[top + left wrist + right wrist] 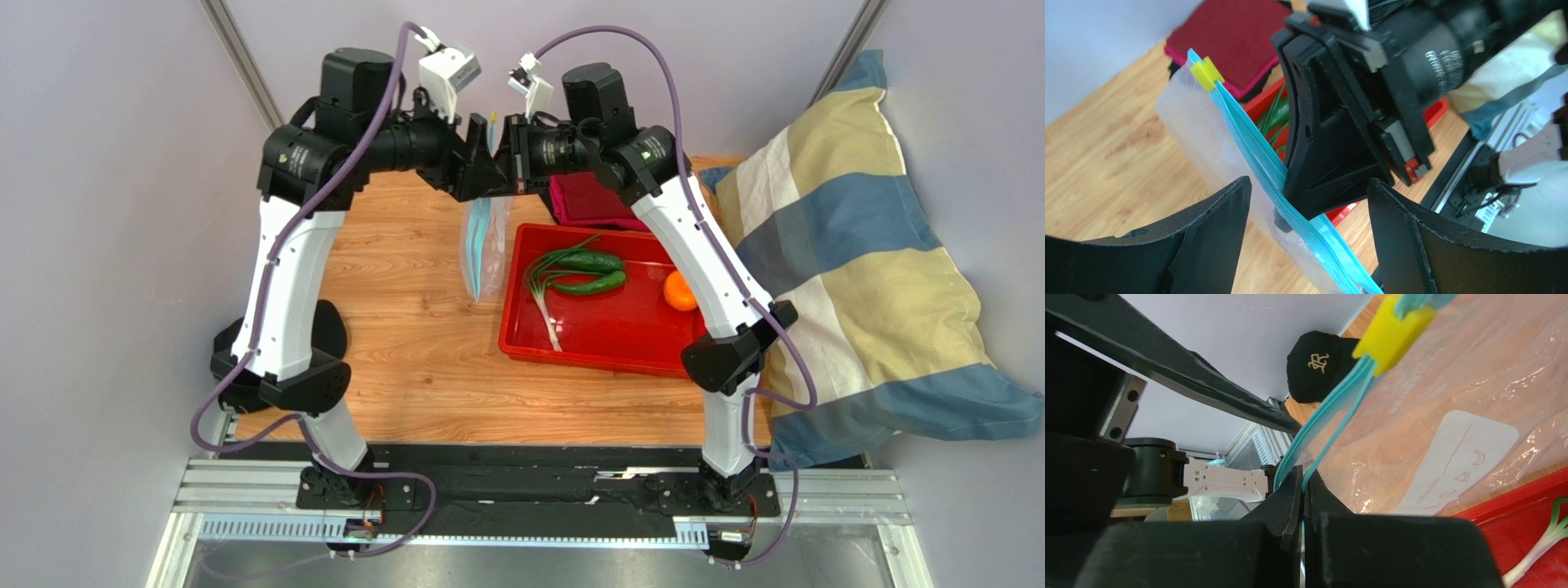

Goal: Place the food in the zip-top bag and seal the zipper
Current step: Open the zipper of the food storage bag.

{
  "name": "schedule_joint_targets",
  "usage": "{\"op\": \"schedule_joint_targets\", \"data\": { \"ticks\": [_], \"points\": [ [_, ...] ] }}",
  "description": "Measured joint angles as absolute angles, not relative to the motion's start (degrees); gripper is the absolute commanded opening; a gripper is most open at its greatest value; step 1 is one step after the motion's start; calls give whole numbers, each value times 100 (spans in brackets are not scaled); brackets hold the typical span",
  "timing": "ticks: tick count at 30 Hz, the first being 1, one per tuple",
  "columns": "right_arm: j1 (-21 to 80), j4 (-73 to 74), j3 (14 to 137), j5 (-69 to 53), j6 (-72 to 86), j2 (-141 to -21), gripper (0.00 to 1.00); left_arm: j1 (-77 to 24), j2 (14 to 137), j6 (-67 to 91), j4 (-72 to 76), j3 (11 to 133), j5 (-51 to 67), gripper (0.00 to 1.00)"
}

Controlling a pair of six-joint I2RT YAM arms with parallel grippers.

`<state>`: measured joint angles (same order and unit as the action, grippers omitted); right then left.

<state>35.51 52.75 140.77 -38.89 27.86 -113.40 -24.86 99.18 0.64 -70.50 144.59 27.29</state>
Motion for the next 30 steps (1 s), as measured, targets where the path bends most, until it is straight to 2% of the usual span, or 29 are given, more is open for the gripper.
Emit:
{"op": "schedule_joint_targets", "data": {
  "ticks": [6,11,24,30],
  "points": [
    [3586,5339,14073,-3533,2829,-11340,0,-2783,10178,-198,-7406,14571,2078,76],
    [3548,5400,14046,-3503,2895,-11336,0,-3061,10171,-331,-7408,14597,1564,69],
    [3387,5218,13583,-3795,3050,-10982,0,-3365,10167,-521,-7448,14680,985,68],
    [3358,4989,13316,-3865,3288,-10820,0,-3380,10156,-574,-7432,14717,928,75]
  ]
}}
